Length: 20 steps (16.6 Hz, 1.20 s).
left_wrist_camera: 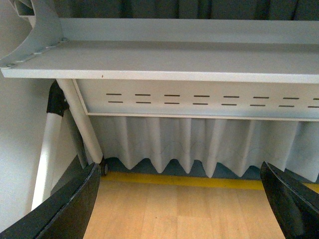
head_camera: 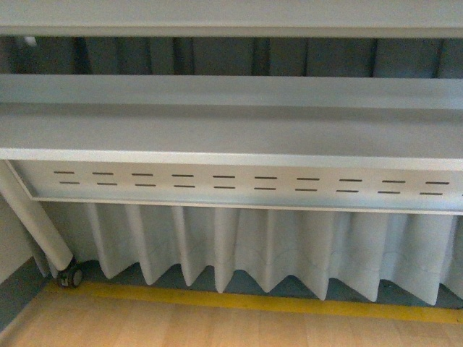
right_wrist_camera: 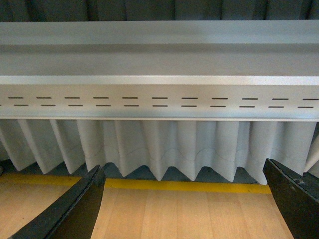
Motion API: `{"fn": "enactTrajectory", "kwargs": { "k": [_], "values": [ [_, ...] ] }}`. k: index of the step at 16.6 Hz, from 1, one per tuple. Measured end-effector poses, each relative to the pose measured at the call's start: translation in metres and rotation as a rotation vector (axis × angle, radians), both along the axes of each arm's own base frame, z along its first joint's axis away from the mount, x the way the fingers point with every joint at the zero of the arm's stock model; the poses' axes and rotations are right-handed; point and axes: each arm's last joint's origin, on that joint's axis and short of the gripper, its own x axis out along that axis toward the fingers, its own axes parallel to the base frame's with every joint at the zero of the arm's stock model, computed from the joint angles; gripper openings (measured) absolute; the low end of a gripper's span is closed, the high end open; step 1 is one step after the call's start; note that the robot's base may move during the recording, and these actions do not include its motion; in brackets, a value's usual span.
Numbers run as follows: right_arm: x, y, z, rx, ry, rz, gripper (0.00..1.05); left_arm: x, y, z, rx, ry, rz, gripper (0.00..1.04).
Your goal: Wind up and store yellow beetle toy
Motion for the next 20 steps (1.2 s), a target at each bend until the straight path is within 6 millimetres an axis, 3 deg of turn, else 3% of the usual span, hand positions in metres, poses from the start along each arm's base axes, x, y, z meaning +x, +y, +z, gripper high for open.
{"fn": "enactTrajectory", "kwargs": {
  "k": [20],
  "values": [
    [0.0000, 0.0000, 0.0001, 0.000, -0.001, 0.000, 0.98, 0.0000, 0.0000, 0.0000, 0.000, 0.000, 0.000, 0.98]
  ]
}}
